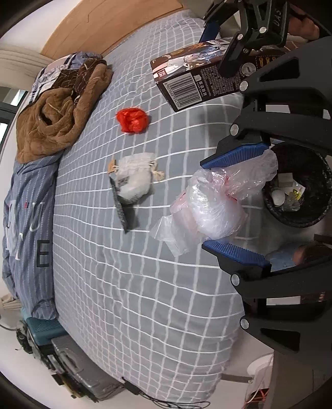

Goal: Collect trash
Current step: 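Lift the plastic bag and cookie box and carry both over the floor bin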

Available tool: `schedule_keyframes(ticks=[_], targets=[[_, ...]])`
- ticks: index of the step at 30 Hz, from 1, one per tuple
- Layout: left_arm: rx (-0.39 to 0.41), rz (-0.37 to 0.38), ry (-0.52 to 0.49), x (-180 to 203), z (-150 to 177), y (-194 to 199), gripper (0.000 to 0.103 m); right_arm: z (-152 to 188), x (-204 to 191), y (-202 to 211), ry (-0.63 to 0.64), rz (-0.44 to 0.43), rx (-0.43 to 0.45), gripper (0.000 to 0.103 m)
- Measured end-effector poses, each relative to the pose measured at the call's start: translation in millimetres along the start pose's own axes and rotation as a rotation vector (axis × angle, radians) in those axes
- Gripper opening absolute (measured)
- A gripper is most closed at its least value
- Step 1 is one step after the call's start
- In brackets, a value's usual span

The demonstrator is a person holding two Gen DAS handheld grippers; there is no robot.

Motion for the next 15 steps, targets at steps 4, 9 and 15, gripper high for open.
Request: schedule_keyframes(ticks=[4, 9, 15], targets=[[-0.015, 0.024, 0.005, -1.4, 22.2, 5.3, 0.056, 28.9, -5.9, 7.8, -0.017, -0.016, 0.013, 0.088], [-0.032, 0.021, -0.012, -6.1, 49.9, 8.9, 0.057, 69.5, -11.2, 7.8, -0.059, -0.039, 0.009, 0.088], [-0.062, 0.025, -0.006, -13.5, 80.1, 7.1, 0.056, 108.5, -15.1, -5.7, -0.082, -0.023, -0.040, 0.088]])
Point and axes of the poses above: each gripper's, at about its wrist camera, not at the fingertips, and y roughly against the way its jaws point, x to its right, z to its underside, the point moved 8 cm from there along -y, roughly the way its jaws point, and after that the axes turned 2 degrees about x, right-handed, at the moved point
